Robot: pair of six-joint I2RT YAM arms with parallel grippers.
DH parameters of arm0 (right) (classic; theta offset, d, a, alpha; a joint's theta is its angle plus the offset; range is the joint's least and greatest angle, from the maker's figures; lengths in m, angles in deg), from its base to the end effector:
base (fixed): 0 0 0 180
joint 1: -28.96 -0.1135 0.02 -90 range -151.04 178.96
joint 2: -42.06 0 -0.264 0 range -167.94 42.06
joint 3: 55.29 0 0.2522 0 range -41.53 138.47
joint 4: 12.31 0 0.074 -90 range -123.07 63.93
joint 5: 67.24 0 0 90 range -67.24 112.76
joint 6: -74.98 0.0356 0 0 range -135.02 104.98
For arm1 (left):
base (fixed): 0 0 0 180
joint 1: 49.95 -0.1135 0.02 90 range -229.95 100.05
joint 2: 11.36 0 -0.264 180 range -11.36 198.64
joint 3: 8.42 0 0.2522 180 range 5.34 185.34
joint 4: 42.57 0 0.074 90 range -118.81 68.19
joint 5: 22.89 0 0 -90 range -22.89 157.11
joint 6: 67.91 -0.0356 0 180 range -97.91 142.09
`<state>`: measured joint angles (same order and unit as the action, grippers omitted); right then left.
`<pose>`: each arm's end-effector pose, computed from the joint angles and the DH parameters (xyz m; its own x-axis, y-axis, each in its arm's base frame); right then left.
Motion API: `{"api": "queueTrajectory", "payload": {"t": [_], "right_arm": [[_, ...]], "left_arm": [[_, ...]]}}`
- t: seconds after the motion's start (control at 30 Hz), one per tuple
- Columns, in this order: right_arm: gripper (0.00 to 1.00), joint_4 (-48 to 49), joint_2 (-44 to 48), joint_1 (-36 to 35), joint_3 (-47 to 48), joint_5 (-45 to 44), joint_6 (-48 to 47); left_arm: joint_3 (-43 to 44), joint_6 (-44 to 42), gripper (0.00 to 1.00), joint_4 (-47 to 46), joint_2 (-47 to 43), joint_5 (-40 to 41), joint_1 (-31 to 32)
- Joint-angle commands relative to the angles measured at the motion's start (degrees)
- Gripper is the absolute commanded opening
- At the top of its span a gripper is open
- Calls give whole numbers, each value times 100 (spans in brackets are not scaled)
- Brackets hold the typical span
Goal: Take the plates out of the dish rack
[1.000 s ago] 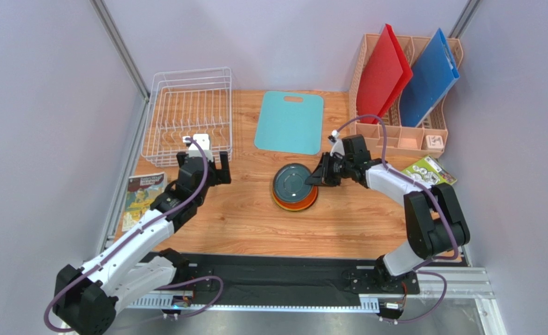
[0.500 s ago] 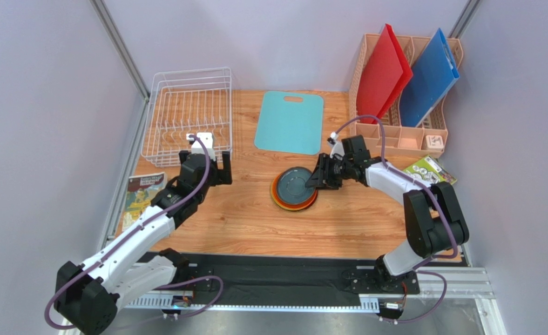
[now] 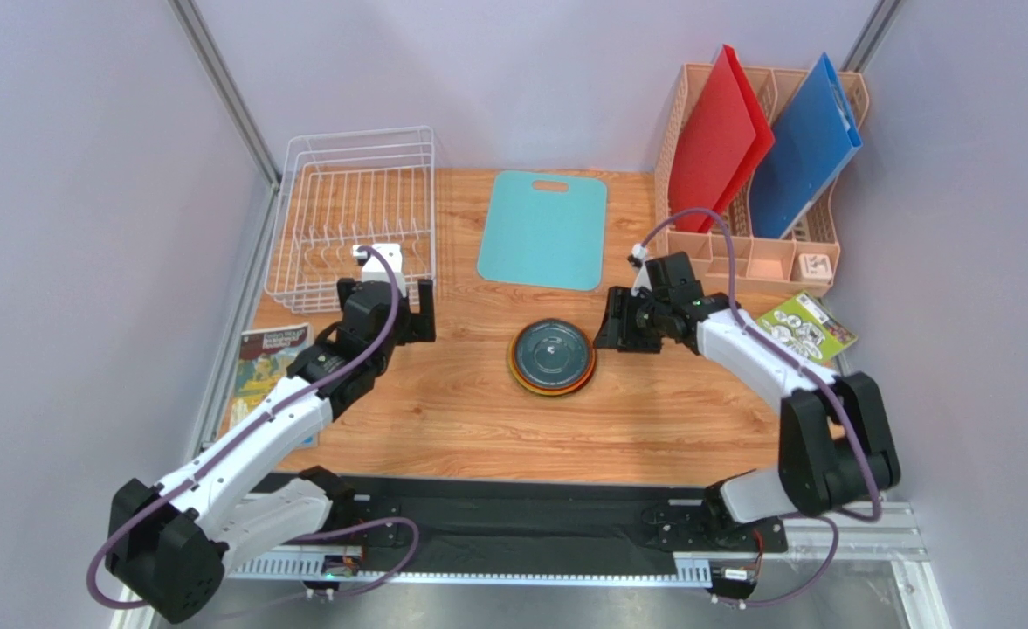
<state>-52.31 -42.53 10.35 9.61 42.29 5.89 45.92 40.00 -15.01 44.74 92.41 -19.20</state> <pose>0.2680 0.1028 0.1985 -0.9287 0.0422 -0.3684 -0.1383 0.8824 0.4497 0.1946 -0.0981 0.2729 -0.4441 -0.0593 -0.8940 0.0057 0.9976 -0.0690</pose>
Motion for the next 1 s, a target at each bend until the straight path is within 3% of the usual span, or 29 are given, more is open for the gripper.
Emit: {"api": "queueTrajectory", "payload": {"t": [0.0,0.17,0.2,0.33,0.37,0.43,0.47,0.6,0.97], "right_arm": [[57,31,1232,-46,-94,-1939,-192],[59,523,2095,-55,-726,-3795,-254],[59,628,2192,-55,-867,-4616,-149],[64,1917,2886,-55,-1754,-5494,-236],[67,2095,3157,-64,-1930,-5634,-254],[97,2769,3387,-64,-2440,-5942,-411],[100,2895,3562,-55,-2563,-6074,-473],[100,3045,3863,-64,-2995,-6654,-517],[100,3308,3758,-64,-3153,-6866,-570]], "left_arm": [[310,63,100,158,112,274,20],[223,-42,99,-62,33,414,20],[214,-68,99,-97,24,458,20],[65,-209,99,-535,-37,388,19],[30,-218,99,-615,-63,345,20],[-120,-332,100,-921,-90,327,20],[-164,-384,99,-984,-73,318,11],[-138,-499,100,-1178,252,327,20],[-68,-578,100,-1196,481,256,11]]}}
